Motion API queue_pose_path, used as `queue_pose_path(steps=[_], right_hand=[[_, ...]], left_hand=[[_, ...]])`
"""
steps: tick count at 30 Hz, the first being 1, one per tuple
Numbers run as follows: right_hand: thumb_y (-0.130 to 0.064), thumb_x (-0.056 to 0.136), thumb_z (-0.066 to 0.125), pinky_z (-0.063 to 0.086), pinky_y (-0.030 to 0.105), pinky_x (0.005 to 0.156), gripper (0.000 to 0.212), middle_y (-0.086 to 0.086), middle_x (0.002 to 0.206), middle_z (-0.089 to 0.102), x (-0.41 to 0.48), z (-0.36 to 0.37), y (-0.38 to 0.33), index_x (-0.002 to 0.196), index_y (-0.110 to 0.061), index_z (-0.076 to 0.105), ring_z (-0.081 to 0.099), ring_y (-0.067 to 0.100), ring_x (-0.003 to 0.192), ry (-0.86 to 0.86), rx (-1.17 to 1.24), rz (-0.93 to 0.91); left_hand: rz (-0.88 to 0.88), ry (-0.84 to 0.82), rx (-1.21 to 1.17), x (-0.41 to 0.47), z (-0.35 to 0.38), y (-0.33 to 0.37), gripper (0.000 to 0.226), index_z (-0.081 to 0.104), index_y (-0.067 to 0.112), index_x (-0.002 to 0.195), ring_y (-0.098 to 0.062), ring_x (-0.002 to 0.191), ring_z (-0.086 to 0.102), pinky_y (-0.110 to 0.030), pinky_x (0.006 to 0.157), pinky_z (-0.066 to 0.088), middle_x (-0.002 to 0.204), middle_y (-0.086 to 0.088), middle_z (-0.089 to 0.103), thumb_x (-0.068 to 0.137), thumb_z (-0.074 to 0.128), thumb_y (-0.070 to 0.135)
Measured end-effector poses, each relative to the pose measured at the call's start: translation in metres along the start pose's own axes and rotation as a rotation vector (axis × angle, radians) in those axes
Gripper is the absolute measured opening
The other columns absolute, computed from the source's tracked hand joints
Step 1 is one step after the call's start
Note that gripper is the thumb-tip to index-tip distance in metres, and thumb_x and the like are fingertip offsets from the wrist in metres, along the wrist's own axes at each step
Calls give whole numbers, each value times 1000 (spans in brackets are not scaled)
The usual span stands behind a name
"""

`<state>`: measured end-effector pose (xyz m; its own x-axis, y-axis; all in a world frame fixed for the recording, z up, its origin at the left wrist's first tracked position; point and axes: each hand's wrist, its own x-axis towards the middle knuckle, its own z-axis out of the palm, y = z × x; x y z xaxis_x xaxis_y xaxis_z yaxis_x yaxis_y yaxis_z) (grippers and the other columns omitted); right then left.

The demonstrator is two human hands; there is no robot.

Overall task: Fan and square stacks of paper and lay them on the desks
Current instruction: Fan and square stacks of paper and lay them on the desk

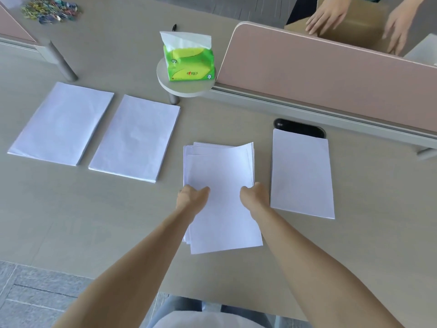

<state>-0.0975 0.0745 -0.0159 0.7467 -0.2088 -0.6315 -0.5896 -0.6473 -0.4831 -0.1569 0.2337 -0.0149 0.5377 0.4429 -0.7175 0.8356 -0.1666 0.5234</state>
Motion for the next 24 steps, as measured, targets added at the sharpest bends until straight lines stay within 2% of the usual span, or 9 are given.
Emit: queue_pose_path(steps=[2, 6, 7, 8, 10, 12, 17, 21, 24], right_hand=[[-11, 90, 48, 31, 25, 53, 14, 3, 85, 45, -1, 3, -2, 102, -3, 48, 41, 17, 64, 11, 3, -9], [-19, 86, 53, 40, 29, 62, 24, 3, 95, 50, 0, 0, -9, 105, -5, 52, 51, 26, 84, 88, -17, -35], [-19, 86, 53, 39, 28, 60, 19, 3, 93, 51, 1, -1, -10, 100, -5, 52, 52, 26, 82, 81, -20, -43], [-17, 86, 52, 36, 26, 55, 11, 2, 85, 49, 2, -3, -11, 88, -7, 49, 50, 24, 74, 56, -26, -50], [-13, 85, 50, 27, 25, 47, 21, -1, 69, 39, 6, -6, -9, 69, -12, 37, 37, 18, 56, 4, -24, -55], [-12, 85, 50, 25, 24, 48, 27, -1, 65, 33, 9, -8, -7, 65, -14, 30, 30, 17, 52, -38, -35, -27], [-20, 84, 48, 22, 26, 48, 26, 7, 86, 39, 10, 0, -4, 66, -14, 30, 36, 24, 78, -99, -145, 5], [-22, 82, 47, 17, 28, 54, 28, 3, 89, 30, 9, 4, -8, 67, -16, 25, 27, 20, 71, -73, -167, 62], [-22, 83, 47, 16, 27, 56, 24, 4, 101, 28, 9, 6, -14, 71, -15, 27, 26, 22, 79, -54, -114, 96]], left_hand=[[13, 13, 14, -4, 3, 1, 26, 51, 7, 98, -19, 67, 51, -26, 55, 39, 96, -8, 57, 87, 55, 31], [14, 12, 36, -7, 2, 8, 28, 55, 6, 99, -22, 68, 52, -26, 56, 38, 84, -5, 56, 86, 54, 31], [9, 11, 39, -7, 2, 9, 29, 56, 6, 100, -21, 67, 52, -26, 55, 37, 82, -5, 55, 86, 54, 31], [4, 13, 42, -8, 1, 9, 30, 58, 6, 100, -21, 66, 51, -25, 54, 36, 81, -4, 55, 85, 54, 31], [-17, 13, 40, -9, -1, 8, 31, 59, 5, 103, -21, 66, 52, -25, 54, 38, 80, -4, 55, 85, 54, 31], [-36, 15, 37, -8, -2, 5, 34, 56, 7, 108, -21, 71, 54, -26, 57, 40, 83, -3, 56, 85, 55, 31], [-50, 64, 46, -4, -6, -1, 38, 49, 13, 120, -27, 89, 54, -29, 69, 43, 86, 2, 50, 88, 55, 31], [-56, 86, 24, -1, -8, 1, 41, 52, 10, 122, -28, 91, 56, -30, 69, 44, 91, 0, 53, 87, 55, 31], [-53, 110, 20, 2, -12, 2, 42, 53, 8, 123, -28, 92, 55, -30, 69, 44, 91, 0, 54, 87, 55, 30]])
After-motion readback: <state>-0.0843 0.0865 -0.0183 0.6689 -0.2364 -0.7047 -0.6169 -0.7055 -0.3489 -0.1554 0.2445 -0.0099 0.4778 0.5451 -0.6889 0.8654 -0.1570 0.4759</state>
